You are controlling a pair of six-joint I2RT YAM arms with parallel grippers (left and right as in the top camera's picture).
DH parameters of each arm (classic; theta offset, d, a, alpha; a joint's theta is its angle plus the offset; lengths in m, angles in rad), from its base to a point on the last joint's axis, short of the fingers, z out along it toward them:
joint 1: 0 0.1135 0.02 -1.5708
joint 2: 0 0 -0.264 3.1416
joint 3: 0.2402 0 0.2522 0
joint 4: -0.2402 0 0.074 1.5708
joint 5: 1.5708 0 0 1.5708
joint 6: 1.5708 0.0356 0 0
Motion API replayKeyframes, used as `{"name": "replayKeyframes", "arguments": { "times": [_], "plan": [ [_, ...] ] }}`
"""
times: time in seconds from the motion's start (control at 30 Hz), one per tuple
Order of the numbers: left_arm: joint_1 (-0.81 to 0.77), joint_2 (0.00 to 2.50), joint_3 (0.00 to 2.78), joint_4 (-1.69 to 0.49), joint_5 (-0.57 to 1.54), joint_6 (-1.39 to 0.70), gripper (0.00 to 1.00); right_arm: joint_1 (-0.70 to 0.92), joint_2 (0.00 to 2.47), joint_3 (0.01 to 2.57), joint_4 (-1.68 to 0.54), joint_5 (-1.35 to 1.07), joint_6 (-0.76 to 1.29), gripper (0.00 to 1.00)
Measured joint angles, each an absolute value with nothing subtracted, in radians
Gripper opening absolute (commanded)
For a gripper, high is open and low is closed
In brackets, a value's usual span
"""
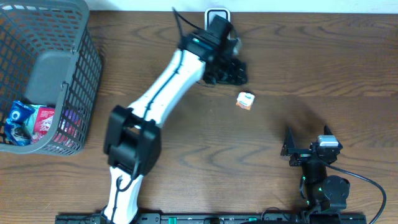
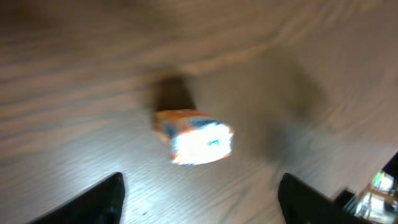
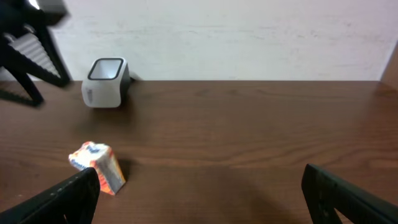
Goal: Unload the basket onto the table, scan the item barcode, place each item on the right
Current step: 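Lift the Kleenex pack and carry it to the scanner with the left gripper, then release the Kleenex pack on the table right of the scanner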
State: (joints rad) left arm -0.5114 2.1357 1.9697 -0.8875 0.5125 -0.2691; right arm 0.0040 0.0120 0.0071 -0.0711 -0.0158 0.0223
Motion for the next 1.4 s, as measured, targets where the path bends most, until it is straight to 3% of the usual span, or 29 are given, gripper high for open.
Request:
{"name": "replayKeyframes", "arguments": {
  "times": [0.1,0.27,0.47,0.87,1.4],
  "plan": [
    [-0.428,2.051,1.97,-0.931,0.488,-0.259,0.2,0.004,0.012,0.007,-0.071,-0.015,0.022,0.99],
    [-0.303,1.916,1.988,-1.052,0.46,-0.268,0.08,0.004,0.012,0.007,-0.071,-0.015,0.022,0.99],
    [-0.348,1.924,1.948,-1.13,0.453,-0.28,0.07,0.004,0.012,0.007,-0.071,-0.015,0.022,0.99],
    [-0.588,2.112,1.773,-1.034,0.43,-0.373,0.07,0.004,0.012,0.007,-0.071,-0.015,0.022,0.99],
    [-0.643,2.264,1.773,-0.641,0.416,-0.401,0.07,0.004,0.012,0.007,-0.071,-0.015,0.022,0.99]
  ]
}}
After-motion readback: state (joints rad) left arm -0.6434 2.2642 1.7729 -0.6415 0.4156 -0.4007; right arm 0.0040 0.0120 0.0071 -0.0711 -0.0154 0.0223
